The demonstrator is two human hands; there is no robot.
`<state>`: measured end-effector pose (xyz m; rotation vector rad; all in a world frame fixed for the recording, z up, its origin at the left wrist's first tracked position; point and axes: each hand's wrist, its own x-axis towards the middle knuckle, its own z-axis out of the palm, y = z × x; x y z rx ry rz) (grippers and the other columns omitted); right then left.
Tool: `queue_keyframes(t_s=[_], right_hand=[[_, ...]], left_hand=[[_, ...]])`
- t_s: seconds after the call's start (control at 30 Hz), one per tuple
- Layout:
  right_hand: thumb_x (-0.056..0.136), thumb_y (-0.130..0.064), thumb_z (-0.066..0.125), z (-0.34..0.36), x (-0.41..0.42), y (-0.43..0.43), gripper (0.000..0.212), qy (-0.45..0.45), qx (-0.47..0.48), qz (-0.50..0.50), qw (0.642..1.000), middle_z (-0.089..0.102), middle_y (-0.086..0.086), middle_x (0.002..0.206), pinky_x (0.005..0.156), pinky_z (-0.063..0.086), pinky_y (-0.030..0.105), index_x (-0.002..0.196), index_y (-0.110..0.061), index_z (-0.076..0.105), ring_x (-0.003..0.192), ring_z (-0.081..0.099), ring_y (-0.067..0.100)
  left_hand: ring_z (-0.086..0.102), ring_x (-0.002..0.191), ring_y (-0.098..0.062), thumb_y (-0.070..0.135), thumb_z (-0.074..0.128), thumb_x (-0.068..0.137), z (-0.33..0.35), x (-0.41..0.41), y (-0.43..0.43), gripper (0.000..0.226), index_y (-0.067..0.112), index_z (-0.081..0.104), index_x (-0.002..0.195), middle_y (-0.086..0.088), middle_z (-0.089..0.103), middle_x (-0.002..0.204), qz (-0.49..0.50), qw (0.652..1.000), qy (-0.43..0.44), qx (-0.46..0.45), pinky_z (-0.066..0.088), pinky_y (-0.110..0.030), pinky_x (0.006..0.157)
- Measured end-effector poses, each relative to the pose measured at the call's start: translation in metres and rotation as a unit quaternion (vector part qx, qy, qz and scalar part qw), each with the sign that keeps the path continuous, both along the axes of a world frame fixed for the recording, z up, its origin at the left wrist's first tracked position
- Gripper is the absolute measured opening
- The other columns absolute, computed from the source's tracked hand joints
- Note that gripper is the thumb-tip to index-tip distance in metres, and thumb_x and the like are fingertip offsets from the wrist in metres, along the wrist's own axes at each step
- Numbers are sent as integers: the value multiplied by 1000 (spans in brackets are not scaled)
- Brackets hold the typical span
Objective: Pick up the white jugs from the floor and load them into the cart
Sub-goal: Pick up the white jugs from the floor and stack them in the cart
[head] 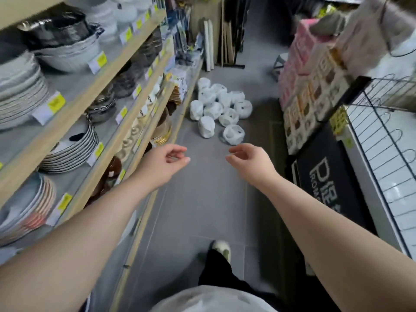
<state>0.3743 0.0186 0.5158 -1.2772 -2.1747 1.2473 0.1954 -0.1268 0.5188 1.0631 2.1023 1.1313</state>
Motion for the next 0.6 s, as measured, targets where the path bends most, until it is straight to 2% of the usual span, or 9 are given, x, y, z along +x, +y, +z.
queue_keyframes(t_s=[0.1,0.2,0.3,0.4,0.6], right_hand=[[87,-29,67,-6,-35,65,22,-8,-9,2,1000,69,3,97,66,43,23,107,-20,68,71,58,12],[87,-31,67,-5,-71,121,28,-16,-27,14,999,69,2,101,63,48,25,112,-21,65,73,60,13],[86,-32,67,-4,-109,170,30,-33,-32,26,999,68,-3,93,64,47,24,114,-20,64,71,60,9],[88,-31,66,-7,-149,212,28,-30,-34,25,999,64,-11,85,57,45,18,114,-20,63,66,58,3],[89,-28,64,-26,-244,306,27,-34,-56,-19,998,62,-10,87,48,42,13,114,-18,65,64,56,4]], left_hand=[[56,66,11,16,69,88,-6,-33,63,23,15,66,111,12,62,88,11,1000,-6,2,42,0,67],[57,76,-2,18,69,88,-6,-67,114,27,14,65,115,9,63,92,18,1000,-4,-9,42,-1,68],[60,89,-11,22,69,88,-10,-103,158,29,18,65,117,8,64,98,33,999,-9,-21,44,-8,74],[61,95,-12,26,69,88,-19,-143,201,27,24,65,115,12,64,99,34,999,-18,-36,46,-19,82],[61,94,-14,27,69,89,-42,-244,307,20,31,62,107,14,64,96,0,998,-32,-56,47,-23,83]])
